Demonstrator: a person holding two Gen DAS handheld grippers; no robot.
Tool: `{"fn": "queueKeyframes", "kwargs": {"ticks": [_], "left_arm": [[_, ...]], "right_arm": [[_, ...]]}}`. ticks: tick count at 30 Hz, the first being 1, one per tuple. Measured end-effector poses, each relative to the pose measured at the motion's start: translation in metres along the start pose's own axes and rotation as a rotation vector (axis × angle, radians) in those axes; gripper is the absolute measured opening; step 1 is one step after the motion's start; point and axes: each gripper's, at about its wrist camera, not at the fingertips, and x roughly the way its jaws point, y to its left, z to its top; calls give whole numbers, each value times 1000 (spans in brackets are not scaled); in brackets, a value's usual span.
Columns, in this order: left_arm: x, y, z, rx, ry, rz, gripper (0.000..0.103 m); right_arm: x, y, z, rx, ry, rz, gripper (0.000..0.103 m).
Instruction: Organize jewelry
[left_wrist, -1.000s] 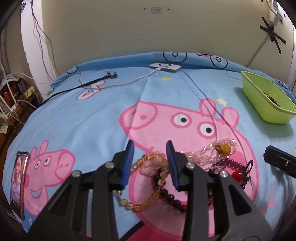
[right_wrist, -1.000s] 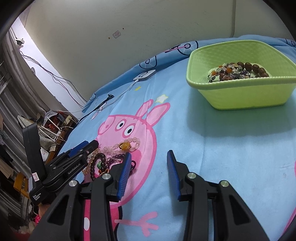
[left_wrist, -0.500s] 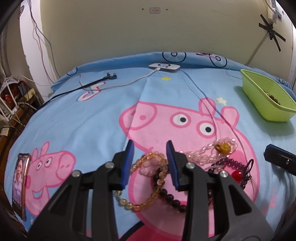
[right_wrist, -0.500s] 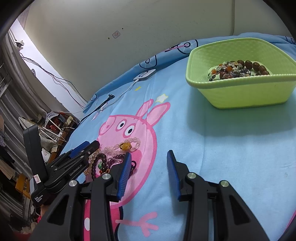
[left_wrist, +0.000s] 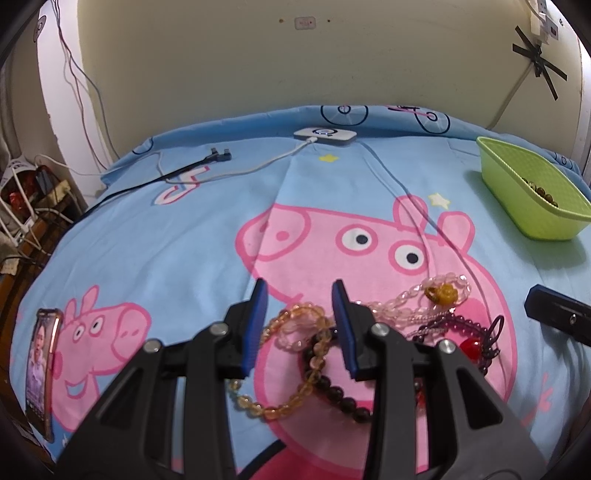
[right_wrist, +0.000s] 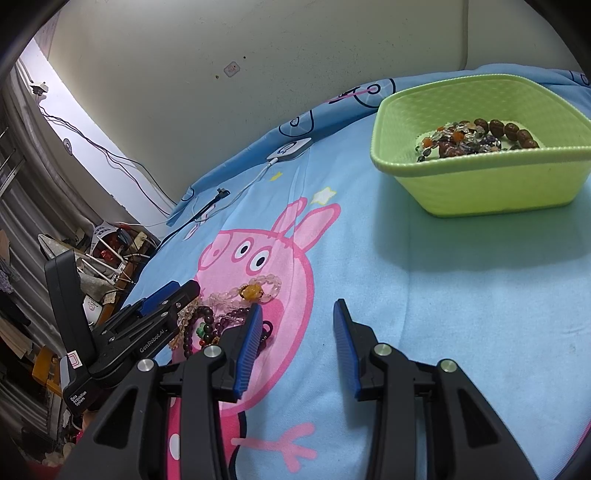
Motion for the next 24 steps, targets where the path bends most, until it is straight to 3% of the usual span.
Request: {"fn": "queueKeyframes", "kwargs": {"ticks": [19,24], "left_arm": [[-1,0,0,-3,0,1,34],[1,20,2,-94,6,-74,34]], "right_arm": [[0,0,0,2,-1,3,21],[1,3,-1,-3,3,10,21]]}}
